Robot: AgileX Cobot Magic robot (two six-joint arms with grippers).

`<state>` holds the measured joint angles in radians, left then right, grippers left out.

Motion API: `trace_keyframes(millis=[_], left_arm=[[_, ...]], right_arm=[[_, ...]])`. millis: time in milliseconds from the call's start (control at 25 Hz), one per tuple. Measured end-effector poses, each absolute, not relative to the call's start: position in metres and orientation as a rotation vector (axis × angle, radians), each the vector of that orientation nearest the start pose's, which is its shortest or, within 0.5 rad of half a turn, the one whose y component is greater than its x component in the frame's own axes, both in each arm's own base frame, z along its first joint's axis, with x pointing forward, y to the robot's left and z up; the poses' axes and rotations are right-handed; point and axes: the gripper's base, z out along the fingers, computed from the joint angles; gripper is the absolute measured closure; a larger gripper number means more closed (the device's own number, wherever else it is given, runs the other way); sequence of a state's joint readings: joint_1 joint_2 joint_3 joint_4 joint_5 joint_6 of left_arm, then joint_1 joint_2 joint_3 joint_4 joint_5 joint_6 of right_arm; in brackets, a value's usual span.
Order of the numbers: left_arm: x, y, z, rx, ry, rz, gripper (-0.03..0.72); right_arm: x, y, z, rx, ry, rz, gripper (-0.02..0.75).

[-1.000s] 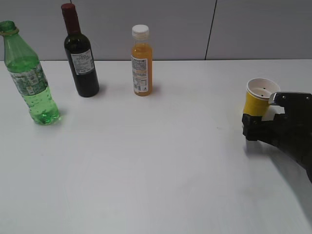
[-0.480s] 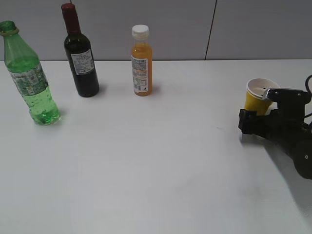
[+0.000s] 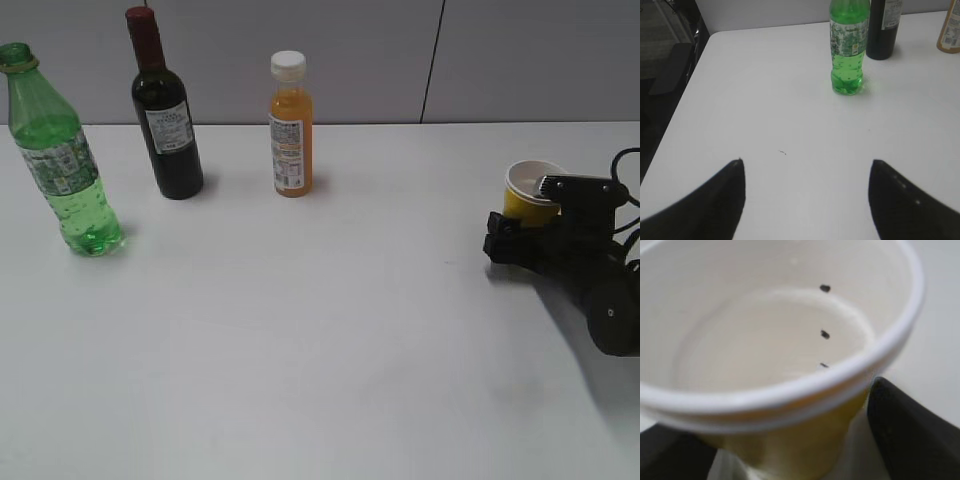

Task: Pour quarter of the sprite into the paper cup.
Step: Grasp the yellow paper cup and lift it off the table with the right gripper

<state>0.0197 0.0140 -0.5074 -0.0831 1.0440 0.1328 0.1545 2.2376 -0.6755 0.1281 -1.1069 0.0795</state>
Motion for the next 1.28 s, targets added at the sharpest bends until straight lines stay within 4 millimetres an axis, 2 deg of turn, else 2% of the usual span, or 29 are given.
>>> trace_keyframes(millis=[520,720,1000,1160,1280], left_arm=[[-0.0029,-0.0066,0.2810,0.117,2.028,-0.003,0.105],[-0.0029,-0.0066,0.2810,0.117,2.028,-0.003,0.105],[-0.0029,-0.0066,0.2810,0.117,2.028,-0.003,0.105],[-0.0029,-0.0066,0.2810,0.117,2.028,-0.003,0.105],[-0.0029,-0.0066,0.2810,0.117,2.028,-0.003,0.105]], right_arm=[[0.3433,0.0428,0.0368,0.060,1.921,0.084,0.090],[0.3433,0.0425,0.0368,0.064,1.921,0.082,0.156],[0.3435,0.0425,0.0370,0.063,1.908,0.082,0.193],[0.3435,0.0425,0.0371,0.063,1.906,0.082,0.273],[0.3436,0.0425,0.0372,0.063,1.905,0.082,0.290]])
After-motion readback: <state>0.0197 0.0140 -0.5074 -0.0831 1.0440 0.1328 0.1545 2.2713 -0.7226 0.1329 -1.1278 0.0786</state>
